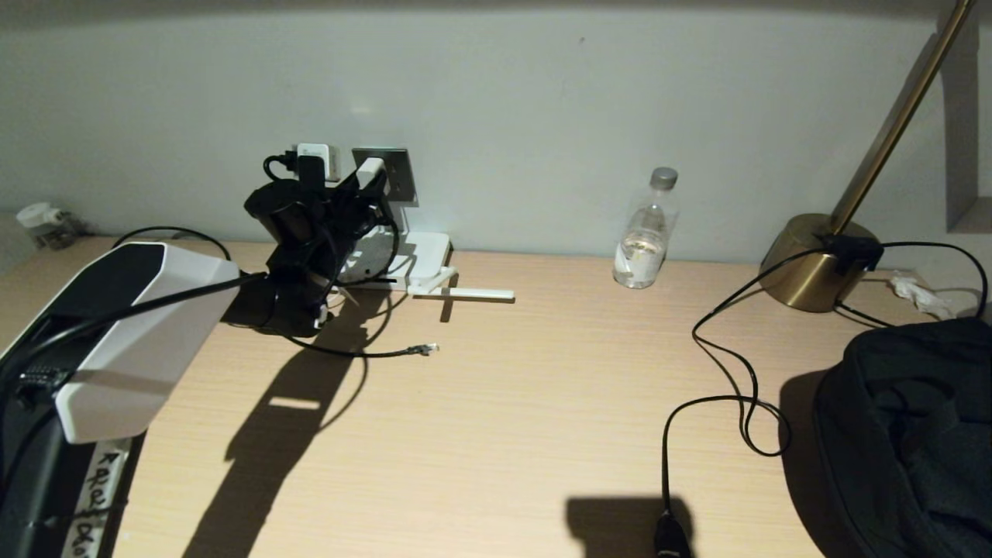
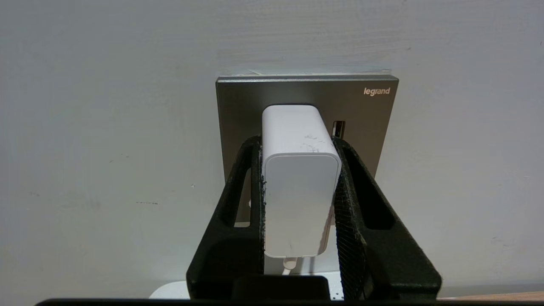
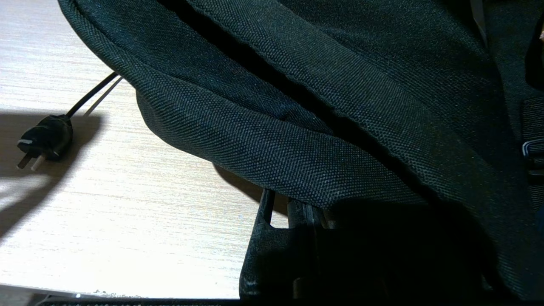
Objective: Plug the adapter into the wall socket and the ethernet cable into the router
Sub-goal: Plug plug into socket
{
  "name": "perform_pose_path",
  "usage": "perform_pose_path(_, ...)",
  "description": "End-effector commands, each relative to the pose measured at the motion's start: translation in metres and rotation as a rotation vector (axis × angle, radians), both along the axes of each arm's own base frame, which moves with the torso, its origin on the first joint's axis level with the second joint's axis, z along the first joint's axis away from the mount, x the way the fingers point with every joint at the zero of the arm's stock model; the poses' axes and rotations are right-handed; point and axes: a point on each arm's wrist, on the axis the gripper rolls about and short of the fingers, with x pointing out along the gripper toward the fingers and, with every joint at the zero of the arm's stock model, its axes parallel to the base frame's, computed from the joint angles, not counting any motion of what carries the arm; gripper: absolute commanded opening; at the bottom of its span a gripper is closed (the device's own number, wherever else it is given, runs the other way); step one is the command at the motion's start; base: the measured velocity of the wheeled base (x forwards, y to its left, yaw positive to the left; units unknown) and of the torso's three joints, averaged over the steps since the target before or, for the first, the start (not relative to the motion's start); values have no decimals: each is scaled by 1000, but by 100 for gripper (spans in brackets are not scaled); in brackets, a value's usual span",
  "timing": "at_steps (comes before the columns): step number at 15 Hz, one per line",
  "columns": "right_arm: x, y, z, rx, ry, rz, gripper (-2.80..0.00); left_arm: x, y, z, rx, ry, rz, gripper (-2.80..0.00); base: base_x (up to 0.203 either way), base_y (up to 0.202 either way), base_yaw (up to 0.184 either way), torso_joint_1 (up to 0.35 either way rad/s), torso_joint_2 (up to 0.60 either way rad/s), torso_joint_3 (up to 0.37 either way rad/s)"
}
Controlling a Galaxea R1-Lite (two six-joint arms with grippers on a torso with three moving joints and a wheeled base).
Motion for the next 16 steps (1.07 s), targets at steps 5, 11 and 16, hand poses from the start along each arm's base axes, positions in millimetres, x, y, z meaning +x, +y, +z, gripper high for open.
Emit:
perform_pose_path(5, 0, 0, 0, 0, 0, 0, -280, 1, 0, 2, -2, -13, 0, -280, 0, 0, 0, 0, 0, 0)
perform_pose_path(11, 0, 0, 0, 0, 0, 0, -280, 1, 1, 1, -2, -13, 3, -280, 0, 0, 0, 0, 0, 0)
perform_pose_path(16, 0, 0, 0, 0, 0, 0, -280, 1, 1, 1, -3, -13, 4, -280, 0, 0, 0, 0, 0, 0)
